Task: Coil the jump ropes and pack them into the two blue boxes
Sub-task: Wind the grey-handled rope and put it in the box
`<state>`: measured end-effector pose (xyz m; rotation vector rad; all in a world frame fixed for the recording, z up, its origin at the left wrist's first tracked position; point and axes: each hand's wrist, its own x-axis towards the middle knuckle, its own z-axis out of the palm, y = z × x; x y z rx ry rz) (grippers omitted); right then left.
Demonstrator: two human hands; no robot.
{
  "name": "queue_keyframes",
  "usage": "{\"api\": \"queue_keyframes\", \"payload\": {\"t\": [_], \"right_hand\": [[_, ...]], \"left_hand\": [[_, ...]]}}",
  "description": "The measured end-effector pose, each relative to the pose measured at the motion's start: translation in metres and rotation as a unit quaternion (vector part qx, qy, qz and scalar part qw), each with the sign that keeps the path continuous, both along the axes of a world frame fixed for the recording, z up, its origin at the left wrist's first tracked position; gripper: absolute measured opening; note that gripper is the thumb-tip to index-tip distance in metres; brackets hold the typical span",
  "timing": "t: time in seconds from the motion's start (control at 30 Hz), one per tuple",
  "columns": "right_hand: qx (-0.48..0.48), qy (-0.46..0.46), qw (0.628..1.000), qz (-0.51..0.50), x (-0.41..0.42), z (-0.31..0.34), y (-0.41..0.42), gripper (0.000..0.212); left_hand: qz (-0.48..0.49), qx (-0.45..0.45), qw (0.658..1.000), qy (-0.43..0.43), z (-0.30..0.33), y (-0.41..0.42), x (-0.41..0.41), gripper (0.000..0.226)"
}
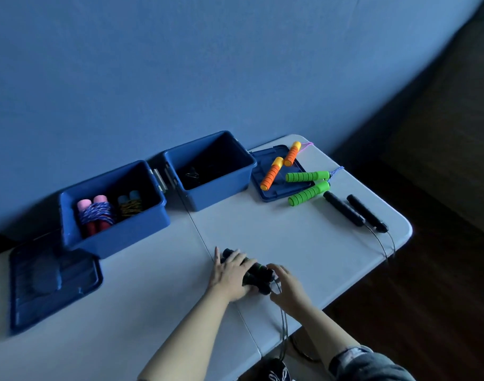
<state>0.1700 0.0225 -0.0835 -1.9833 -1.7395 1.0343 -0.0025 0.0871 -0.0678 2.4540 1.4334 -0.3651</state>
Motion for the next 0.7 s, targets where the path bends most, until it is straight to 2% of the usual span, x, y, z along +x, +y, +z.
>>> {"api": "queue_keyframes", "payload": {"t": [0.07,0.13,0.2,0.23,0.33,0.47,0.53,0.6,0.7], "right_hand": [[-0.017,-0.025,0.997,-0.064,-0.002,-0.001,-0.001,0.038],[-0.03,-0.052,0.994,-0.09,0.0,0.001,0.0,0.005],[-0.04,-0.06,0.994,-0.077,0.003,-0.001,0.0,0.028],[-0.04,-0.058,0.995,-0.075,0.004,-0.002,0.0,0.033],[-0.034,-0.082,0.995,-0.052,0.006,-0.006,0.001,0.019],[-0.014,-0.055,0.998,-0.033,0.008,-0.012,0.004,0.013],[-0.005,-0.016,0.998,-0.059,0.008,-0.011,0.008,0.01],[0.013,0.024,0.997,-0.077,0.01,-0.002,0.018,0.011],[0.061,0.052,0.996,-0.044,0.016,0.031,0.043,0.012]], "left_hand": [[0.008,0.006,1.0,0.027,0.001,-0.003,0.0,0.068],[0.021,0.004,0.999,0.034,0.0,-0.008,-0.001,0.073],[0.019,0.009,0.999,0.031,-0.003,-0.013,-0.005,0.075],[0.008,0.012,0.999,0.03,-0.005,-0.016,-0.008,0.075],[-0.034,0.003,0.999,0.028,-0.01,-0.023,-0.02,0.074],[-0.055,0.0,0.998,0.027,-0.018,-0.033,-0.028,0.074],[-0.052,-0.007,0.998,-0.024,-0.021,-0.039,-0.031,0.067],[-0.016,-0.055,0.992,-0.11,-0.01,-0.041,-0.031,0.055],[0.057,-0.099,0.97,-0.213,0.02,-0.035,-0.028,0.046]]}}
